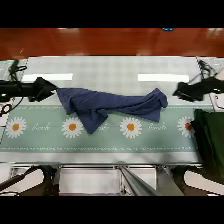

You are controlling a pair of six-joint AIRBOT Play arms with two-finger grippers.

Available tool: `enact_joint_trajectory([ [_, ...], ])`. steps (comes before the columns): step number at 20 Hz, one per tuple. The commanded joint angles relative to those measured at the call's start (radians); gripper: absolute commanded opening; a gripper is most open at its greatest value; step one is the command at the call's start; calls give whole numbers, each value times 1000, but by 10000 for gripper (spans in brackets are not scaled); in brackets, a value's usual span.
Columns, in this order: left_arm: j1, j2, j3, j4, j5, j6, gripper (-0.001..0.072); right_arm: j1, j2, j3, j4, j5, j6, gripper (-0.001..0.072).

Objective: Fold the shirts.

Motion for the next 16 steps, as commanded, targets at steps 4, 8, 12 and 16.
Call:
enact_joint_trajectory([
  [4,60,62,-286,-46,-132,-11,508,-225,169,-316,94,-79,-93,412],
  [8,-102,54,-470,-67,99,-45,508,-224,195,-417,195,-112,-172,412],
  [12,-234,8,-471,-122,179,-45,508,-224,195,-417,209,-111,-195,412],
  [16,-326,-41,-471,-206,271,-44,508,-224,195,-417,222,-111,-204,412],
])
